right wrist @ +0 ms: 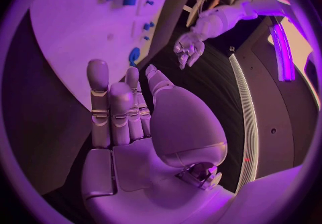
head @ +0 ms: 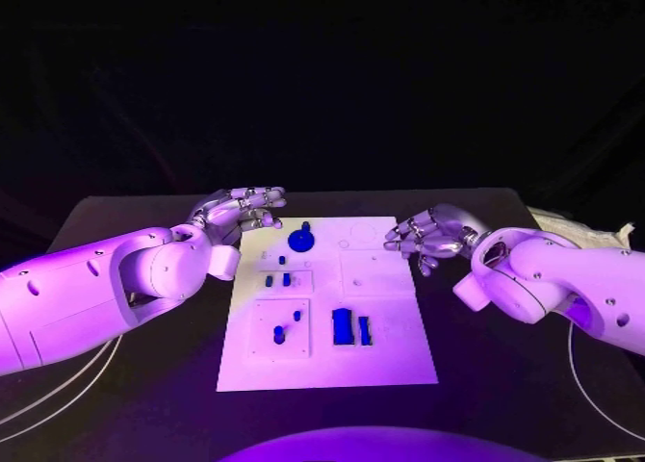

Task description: Assemble the parts on the task board

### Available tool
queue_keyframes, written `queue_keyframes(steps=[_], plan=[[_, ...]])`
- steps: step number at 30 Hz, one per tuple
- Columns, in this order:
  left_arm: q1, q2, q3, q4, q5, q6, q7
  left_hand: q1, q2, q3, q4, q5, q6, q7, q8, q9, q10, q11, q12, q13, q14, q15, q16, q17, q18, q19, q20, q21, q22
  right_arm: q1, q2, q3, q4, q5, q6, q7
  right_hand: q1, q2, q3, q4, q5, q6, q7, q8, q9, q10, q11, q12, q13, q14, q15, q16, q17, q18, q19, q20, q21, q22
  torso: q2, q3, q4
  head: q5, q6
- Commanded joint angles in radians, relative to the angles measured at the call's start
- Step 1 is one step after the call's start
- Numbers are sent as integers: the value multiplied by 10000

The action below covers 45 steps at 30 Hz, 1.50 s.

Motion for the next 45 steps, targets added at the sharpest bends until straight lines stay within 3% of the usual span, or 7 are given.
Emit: queue_keyframes(steps=[1,14,15,29,30,31,45], plan=[[-53,209,10,-344,693,-687,864,-75,32,-86,80,-16,-150,-15,-55,-15,-89,81,-213,-132,-510,189,-1343,-663,117,-634,197,-772,-577,126,295,12,-681,3673,237,2618,253,76,223,-76,-224,23,160,-53,-142,-243,189,-1048,-1086,-542,134,-1656,-1127,101,-326,121,-1065,-793,-360,-63,-31,-11,199],[-222,1175,14,-1748,1062,-1281,1558,289,236,-774,251,-4,-312,-51,-509,-19,-614,592,-1636,-205,-1315,1099,-5856,-2765,222,-2889,1344,-3378,-3541,115,2353,223,-4184,5709,1438,4274,436,-105,1151,-261,-543,-363,423,-91,-1381,-372,937,-3513,-5379,-2607,1375,-7068,-4904,150,-1759,1387,-5726,-4015,-666,-27,-39,74,1023],[-214,1131,2,-1686,780,-930,1010,-3837,1045,-1596,151,-355,-3283,-545,-1230,-674,-3649,60,-1905,-829,-4058,631,-6440,-3103,-372,-5076,519,-4005,-4814,146,2293,221,-4060,4818,766,3390,-3660,52,529,-381,-890,-3171,-136,-710,-1898,-3619,484,-4157,-5902,-5808,1007,-7374,-5648,-518,-4772,715,-6278,-4510,-606,-38,-56,50,882],[-557,909,206,-508,-213,-3023,1496,-7657,1045,-2432,151,-1183,-6080,-1076,-1230,-674,-6568,-424,-2626,-829,-6650,-433,-7148,-3987,-759,-7212,-262,-4005,-6149,-463,2202,424,-2682,5654,-1327,4611,-7589,52,4,-381,-1834,-5900,-609,-710,-2486,-6654,-505,-4157,-6633,-8797,244,-8319,-6582,-867,-7569,144,-6991,-5134,-697,238,244,161,1765],[-628,863,248,-261,-421,-3462,1598,-7959,1045,-2491,151,-1183,-6299,-1115,-1230,-674,-6797,-1154,-2626,-829,-6854,-433,-7183,-3987,-759,-7378,-322,-4005,-6244,-588,2183,466,-2399,5826,-1758,4862,-7894,52,-41,-381,-1834,-6110,-648,-710,-3217,-6895,-505,-4157,-6674,-9035,244,-8319,-6639,-868,-7795,96,-7031,-5855,-706,264,272,172,1849],[-676,832,277,-97,-559,-3754,1666,-8169,1045,-2535,151,-1183,-6451,-1817,-1230,-674,-6953,-1154,-2626,-829,-6996,-433,-7222,-3987,-758,-7492,-366,-4005,-6310,-669,2171,493,-2216,5938,-2036,5025,-8107,52,-67,-381,-1834,-6257,-1351,-710,-3217,-7062,-505,-4157,-7398,-9202,244,-8319,-6679,-868,-7951,62,-7060,-5855,-710,279,287,178,1895],[-973,640,453,924,-1419,-5567,2088,-10417,1045,-3594,151,-1183,-8079,-1817,-1230,-674,-8637,-1154,-2626,-829,-8515,-433,-7987,-3987,-1630,-8719,-1411,-4005,-7014,-1154,2099,654,-1119,6604,-3703,5997,-10375,52,-848,-381,-1834,-7821,-1351,-710,-3217,-8834,-505,-4157,-7398,-10966,244,-8319,-7654,-1728,-9611,-757,-7804,-5855,-718,302,313,187,1969]])
